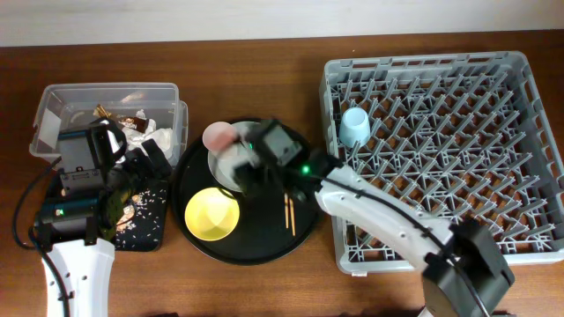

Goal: Sort waste into correct bins and load items into the dishwasher rack
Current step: 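Grasp the pink cup with the right gripper and place it in the rack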

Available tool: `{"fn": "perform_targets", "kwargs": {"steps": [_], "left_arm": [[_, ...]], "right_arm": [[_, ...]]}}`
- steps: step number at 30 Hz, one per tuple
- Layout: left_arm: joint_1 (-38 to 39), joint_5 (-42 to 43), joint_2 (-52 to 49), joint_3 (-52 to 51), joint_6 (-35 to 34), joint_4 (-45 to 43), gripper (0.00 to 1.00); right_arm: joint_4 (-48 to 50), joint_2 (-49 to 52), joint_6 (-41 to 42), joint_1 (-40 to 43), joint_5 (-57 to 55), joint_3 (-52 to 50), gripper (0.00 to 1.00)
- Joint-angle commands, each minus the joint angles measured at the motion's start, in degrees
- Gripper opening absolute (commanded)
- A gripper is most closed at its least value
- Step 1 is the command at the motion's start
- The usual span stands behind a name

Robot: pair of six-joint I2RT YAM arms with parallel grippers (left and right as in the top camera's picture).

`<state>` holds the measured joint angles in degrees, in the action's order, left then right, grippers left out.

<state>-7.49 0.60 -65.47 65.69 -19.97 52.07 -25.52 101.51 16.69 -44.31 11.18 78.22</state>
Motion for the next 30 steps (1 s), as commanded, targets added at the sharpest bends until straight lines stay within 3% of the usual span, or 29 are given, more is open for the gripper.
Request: {"fn": "perform_targets", "kwargs": {"steps": [1,3,8,16,21,23,26,30], "left_arm": [[-0.2,-0.4,0.2,0.2,0.1,-0.1,0.99],[-0.2,-0.4,0.2,0.2,0.1,-0.1,0.99],[-0.2,-0.4,0.2,0.2,0.1,-0.1,0.99],[-0.2,-0.4,0.2,0.2,0.1,-0.1,0.99],[-0.2,-0.4,0.2,0.2,0.1,-0.1,0.99],[-0.2,-0.4,0.2,0.2,0.1,-0.1,0.99],[-0.2,-0.4,0.2,0.2,0.1,-0.1,0.99],[-0.2,-0.4,0.2,0.2,0.1,-0.1,0.99]], "right_arm": [[7.5,-1.1,-18.0,-0.3,2.4,3.0,0.57],[13.0,2.4,-24.3,-0.3,1.9,3.0,0.52],[25.7,12.6,-28.9,-0.3,1.9,3.0,0.43],[25.3,18.0,-29.7,-0.2,-1.7,3.0,0.37],[20.6,18.0,-32.9,-0.3,-4.8,3.0,0.05],[20.2,15.5,-32.8,-0.3,-4.8,3.1,0.04],[9.7,0.4,-25.1,0.4,-4.7,3.1,0.04],[-24.7,-19.1,-19.4,12.6,3.6,3.1,0.04]]}}
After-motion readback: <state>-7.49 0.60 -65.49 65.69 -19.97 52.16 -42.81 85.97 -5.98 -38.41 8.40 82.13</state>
